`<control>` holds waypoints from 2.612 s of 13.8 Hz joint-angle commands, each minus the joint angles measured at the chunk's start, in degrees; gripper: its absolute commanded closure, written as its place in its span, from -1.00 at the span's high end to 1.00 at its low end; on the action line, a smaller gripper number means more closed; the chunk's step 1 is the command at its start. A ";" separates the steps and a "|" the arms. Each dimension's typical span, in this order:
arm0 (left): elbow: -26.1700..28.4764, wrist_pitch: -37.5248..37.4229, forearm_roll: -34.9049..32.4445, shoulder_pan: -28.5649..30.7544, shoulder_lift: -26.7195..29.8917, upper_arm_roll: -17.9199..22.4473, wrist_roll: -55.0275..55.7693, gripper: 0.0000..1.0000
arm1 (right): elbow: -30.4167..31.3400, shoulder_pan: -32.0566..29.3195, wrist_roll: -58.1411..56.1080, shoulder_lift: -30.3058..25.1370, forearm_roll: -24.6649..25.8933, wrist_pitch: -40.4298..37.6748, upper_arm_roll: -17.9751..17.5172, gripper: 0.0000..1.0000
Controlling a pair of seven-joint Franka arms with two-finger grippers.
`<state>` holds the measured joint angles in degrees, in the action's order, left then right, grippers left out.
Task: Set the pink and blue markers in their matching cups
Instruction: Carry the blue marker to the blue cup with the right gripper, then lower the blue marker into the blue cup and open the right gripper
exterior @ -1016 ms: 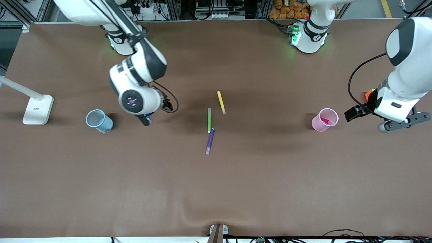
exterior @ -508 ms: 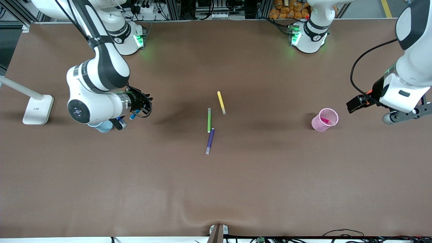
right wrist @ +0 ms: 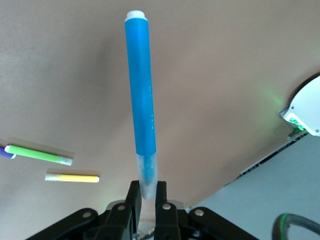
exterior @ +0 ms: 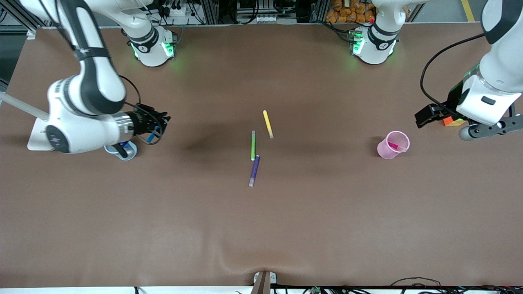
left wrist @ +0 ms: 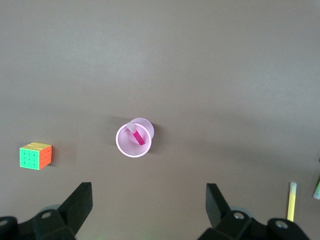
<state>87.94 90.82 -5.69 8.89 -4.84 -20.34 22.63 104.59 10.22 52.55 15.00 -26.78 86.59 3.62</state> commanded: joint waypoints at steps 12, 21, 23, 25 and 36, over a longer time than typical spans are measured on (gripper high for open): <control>-3.12 -5.22 0.68 0.52 0.00 -0.57 -0.57 1.00 | 1.85 -0.46 -27.40 1.43 -10.22 -10.74 22.73 -1.00; -3.74 -5.39 0.68 0.61 0.35 -0.57 -0.57 1.00 | 4.22 -0.90 -38.57 6.70 -11.72 -9.86 27.23 -1.00; -3.74 -5.39 0.68 0.61 0.35 -0.57 -0.57 1.00 | 4.40 -1.25 -40.68 7.67 -11.63 -9.77 28.10 -1.00; -3.74 -5.39 0.76 0.69 0.35 -0.49 -0.65 1.00 | 4.57 -1.25 -41.82 8.20 -11.72 -9.60 28.28 -1.00; -3.74 -5.39 2.17 1.13 1.05 -0.22 -0.65 1.00 | 4.57 -1.60 -44.91 10.92 -12.51 -8.46 29.07 -1.00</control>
<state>84.68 86.58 -4.76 9.38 -4.74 -20.41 22.63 109.17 9.01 8.82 25.55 -37.69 78.22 32.21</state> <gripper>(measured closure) 0.000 0.841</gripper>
